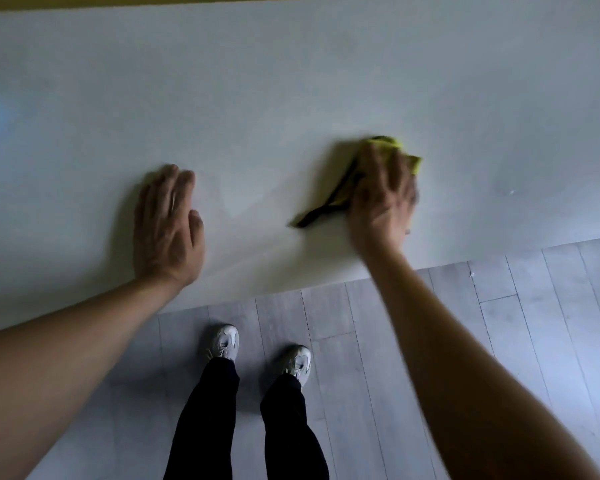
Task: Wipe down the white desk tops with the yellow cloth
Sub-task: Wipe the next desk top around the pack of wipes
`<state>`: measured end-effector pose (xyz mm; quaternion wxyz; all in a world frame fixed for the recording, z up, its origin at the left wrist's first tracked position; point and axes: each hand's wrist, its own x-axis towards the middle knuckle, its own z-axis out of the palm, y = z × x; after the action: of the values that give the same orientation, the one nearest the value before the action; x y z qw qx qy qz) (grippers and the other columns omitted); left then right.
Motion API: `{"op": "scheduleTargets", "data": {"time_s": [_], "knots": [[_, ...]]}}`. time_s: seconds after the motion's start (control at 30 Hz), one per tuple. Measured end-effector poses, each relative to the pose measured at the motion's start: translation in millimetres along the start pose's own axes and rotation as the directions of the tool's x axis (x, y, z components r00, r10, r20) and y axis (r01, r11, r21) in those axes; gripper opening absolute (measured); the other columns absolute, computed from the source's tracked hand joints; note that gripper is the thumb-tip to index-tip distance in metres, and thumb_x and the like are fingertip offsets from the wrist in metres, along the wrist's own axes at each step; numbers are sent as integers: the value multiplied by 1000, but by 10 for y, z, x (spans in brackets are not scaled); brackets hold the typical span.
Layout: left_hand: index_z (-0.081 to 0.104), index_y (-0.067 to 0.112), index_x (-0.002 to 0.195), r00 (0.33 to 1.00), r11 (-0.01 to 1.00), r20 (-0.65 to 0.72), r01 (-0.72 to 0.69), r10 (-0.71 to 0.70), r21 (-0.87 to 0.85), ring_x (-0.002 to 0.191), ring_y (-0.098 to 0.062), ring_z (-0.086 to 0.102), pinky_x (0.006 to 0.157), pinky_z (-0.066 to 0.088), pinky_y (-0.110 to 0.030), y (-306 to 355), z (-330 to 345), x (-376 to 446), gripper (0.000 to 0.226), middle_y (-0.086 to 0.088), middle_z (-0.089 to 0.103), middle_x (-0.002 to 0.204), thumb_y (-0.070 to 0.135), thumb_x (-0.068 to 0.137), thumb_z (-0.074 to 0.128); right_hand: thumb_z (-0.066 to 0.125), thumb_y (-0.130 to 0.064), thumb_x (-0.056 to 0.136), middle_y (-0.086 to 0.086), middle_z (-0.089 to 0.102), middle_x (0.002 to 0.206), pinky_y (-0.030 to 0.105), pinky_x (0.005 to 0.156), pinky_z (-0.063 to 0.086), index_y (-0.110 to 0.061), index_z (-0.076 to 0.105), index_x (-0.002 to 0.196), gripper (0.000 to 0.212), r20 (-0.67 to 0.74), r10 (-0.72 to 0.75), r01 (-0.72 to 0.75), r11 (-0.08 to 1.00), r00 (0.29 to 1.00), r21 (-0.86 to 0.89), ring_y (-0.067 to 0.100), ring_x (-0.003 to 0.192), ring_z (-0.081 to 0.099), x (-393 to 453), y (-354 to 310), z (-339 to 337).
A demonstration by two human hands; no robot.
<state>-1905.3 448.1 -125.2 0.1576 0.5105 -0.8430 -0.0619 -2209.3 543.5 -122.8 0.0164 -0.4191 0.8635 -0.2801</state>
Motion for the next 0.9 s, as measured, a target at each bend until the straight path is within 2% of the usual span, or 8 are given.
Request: {"op": "scheduleTargets", "data": {"time_s": [0.13, 0.2, 0.3, 0.4, 0.53, 0.7, 0.8, 0.9], "knots": [[38, 8, 159, 1000, 1000, 7, 8, -8, 13, 154, -37, 30, 128, 20, -50, 0, 21, 5, 59, -17, 32, 167, 21, 101, 37, 40, -26, 99, 11, 28, 165, 47, 125, 16, -31, 37, 156, 58, -61, 191, -193, 981, 980, -29, 30, 153, 21, 159, 94, -87], [39, 7, 159, 1000, 1000, 2, 10, -10, 14, 154, -37, 30, 128, 20, -51, 9, 18, 2, 59, -17, 32, 167, 20, 101, 37, 38, -27, 98, 14, 28, 164, 50, 123, 19, -28, 38, 156, 58, -56, 185, -187, 982, 981, -36, 34, 152, 24, 127, -152, 64], [41, 5, 157, 1000, 1000, -15, -1, 1, 5, 154, -38, 31, 128, 22, -52, 19, 19, 6, 58, -17, 35, 166, 19, 101, 37, 42, -26, 97, 20, 29, 163, 55, 121, 21, -23, 42, 154, 58, 90, -76, 72, 996, 993, 46, 39, 151, 24, 18, -774, 424], [44, 1, 154, 999, 999, -40, -27, 28, 30, 150, -42, 36, 126, 26, -54, -38, 42, 3, 54, -21, 41, 162, 25, 106, 34, 54, -27, 98, 19, 33, 161, 50, 126, 14, -22, 46, 152, 55, 184, -382, 360, 922, 906, 141, 36, 152, 24, -184, -1477, 728], [46, -1, 152, 999, 999, -28, -41, 42, 29, 149, -43, 38, 125, 27, -56, -77, 38, 10, 54, -22, 42, 160, 26, 106, 34, 46, -31, 103, 16, 41, 158, 46, 124, 18, -24, 50, 150, 48, 224, -540, 501, 840, 812, 210, 33, 150, 31, -55, -1505, 794], [41, 7, 158, 1000, 1000, 15, 5, -5, 9, 155, -36, 30, 129, 20, -49, -10, -16, 23, 59, -15, 34, 167, 20, 100, 35, 50, -27, 97, 18, 37, 159, 48, 120, 24, -26, 50, 149, 53, 120, -164, 156, 985, 979, 74, 38, 146, 32, 507, -480, 426], [41, 7, 158, 999, 1000, 29, 15, -16, 5, 155, -37, 30, 128, 20, -50, -21, -22, 36, 60, -15, 34, 167, 21, 100, 34, 43, -27, 98, 13, 32, 162, 46, 122, 21, -30, 42, 153, 56, 38, 17, -16, 1000, 999, -27, 31, 150, 27, 819, 94, 88], [41, 6, 157, 1000, 1000, 29, 10, -11, 19, 154, -39, 31, 128, 22, -52, -2, -11, 28, 60, -17, 34, 167, 20, 100, 35, 41, -28, 101, 11, 29, 165, 42, 125, 13, -32, 36, 156, 56, -36, 152, -154, 987, 988, -42, 28, 153, 23, 834, 150, 31]]}}
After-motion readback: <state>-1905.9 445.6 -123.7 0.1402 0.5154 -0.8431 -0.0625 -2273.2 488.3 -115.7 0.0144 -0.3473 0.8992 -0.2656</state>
